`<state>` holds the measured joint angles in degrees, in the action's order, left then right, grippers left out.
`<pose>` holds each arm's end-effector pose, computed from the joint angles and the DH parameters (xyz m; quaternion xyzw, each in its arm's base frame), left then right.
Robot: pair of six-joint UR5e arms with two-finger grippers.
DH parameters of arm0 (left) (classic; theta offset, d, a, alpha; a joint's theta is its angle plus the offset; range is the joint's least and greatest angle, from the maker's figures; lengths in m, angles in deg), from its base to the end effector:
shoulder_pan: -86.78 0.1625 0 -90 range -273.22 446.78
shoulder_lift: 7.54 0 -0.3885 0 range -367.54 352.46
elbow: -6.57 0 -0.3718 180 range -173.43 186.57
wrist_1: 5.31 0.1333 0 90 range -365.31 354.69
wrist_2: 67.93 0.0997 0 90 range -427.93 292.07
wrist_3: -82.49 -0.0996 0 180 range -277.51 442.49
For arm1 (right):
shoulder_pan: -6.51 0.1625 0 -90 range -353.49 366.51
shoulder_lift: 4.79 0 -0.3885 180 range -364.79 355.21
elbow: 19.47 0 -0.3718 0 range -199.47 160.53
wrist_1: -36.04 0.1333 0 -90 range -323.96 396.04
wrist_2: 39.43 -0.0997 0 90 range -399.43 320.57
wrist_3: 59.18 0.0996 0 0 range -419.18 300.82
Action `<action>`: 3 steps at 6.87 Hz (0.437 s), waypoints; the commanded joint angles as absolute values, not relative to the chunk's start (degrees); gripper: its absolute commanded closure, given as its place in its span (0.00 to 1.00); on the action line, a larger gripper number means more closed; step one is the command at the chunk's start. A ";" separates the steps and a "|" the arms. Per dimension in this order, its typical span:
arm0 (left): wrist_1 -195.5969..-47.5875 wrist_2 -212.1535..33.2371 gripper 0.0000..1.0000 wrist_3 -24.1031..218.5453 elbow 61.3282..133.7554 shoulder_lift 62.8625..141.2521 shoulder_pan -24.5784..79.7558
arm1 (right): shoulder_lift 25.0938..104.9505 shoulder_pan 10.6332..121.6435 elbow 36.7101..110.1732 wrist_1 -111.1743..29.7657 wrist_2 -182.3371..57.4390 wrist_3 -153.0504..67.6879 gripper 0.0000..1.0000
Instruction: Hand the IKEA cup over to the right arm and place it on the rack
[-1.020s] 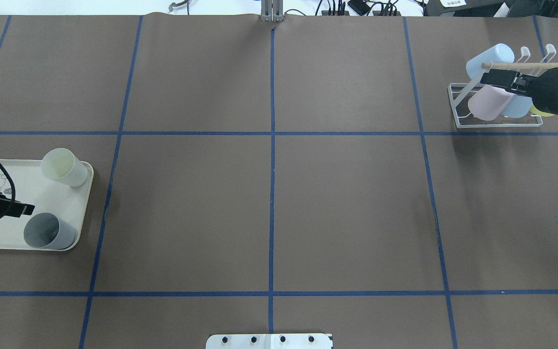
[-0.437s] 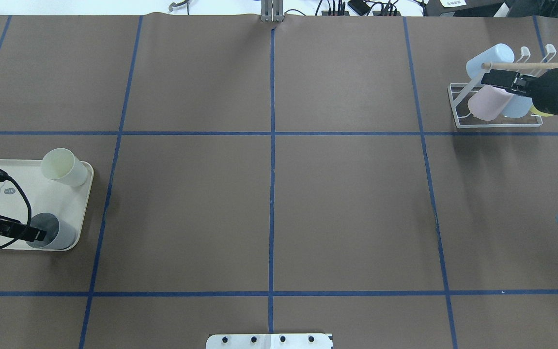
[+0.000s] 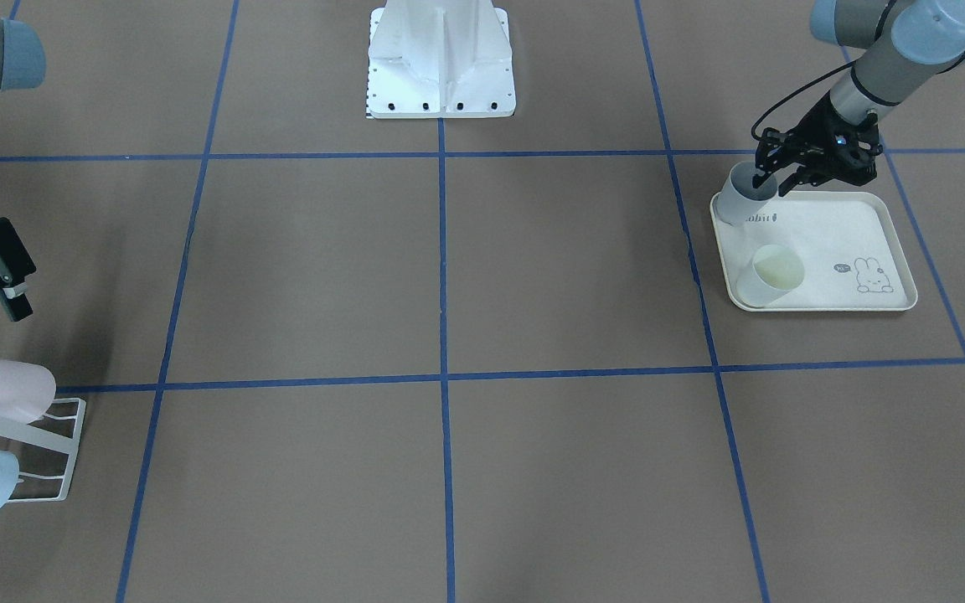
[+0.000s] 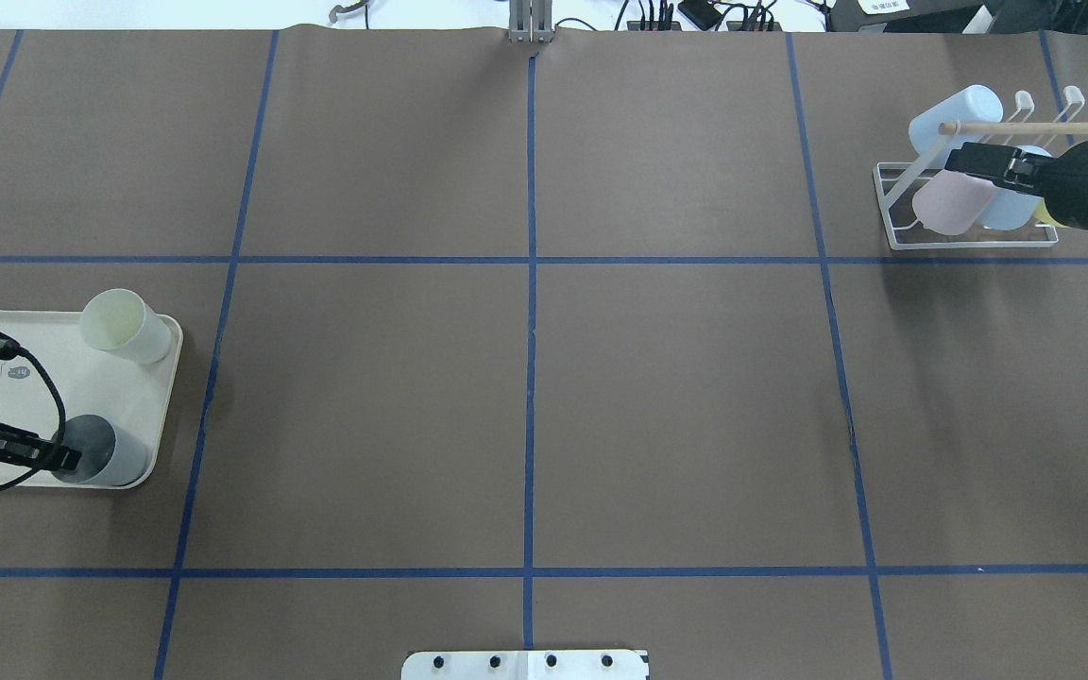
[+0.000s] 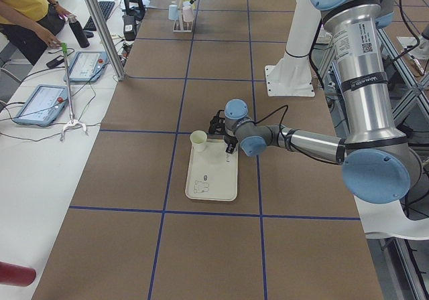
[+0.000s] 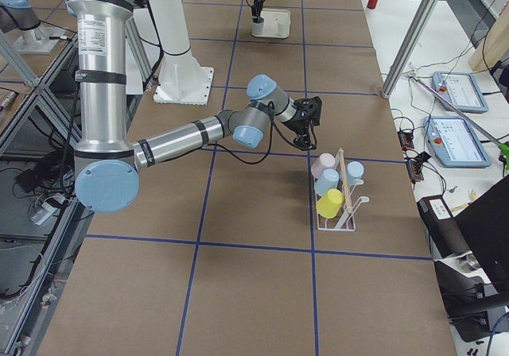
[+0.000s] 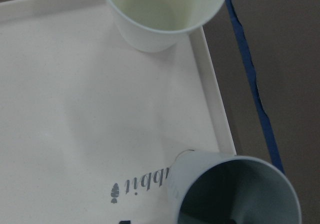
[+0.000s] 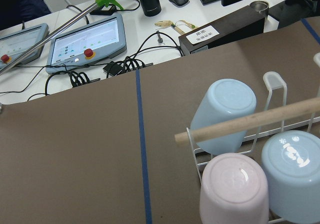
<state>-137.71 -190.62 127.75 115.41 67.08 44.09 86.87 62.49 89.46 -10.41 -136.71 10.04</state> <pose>0.2384 -0.3281 0.5015 0.0710 0.4493 0.1254 0.8817 -0.1678 -0.4642 0.4016 0.2707 -0.4300 0.2296 0.8301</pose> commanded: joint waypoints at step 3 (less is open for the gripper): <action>-137.50 -191.14 1.00 127.31 120.71 66.12 35.62 | 86.80 61.27 93.46 -10.36 -137.16 14.51 0.00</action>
<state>-137.70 -190.93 127.39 117.72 66.47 41.14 87.11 62.15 92.10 -10.36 -136.99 11.23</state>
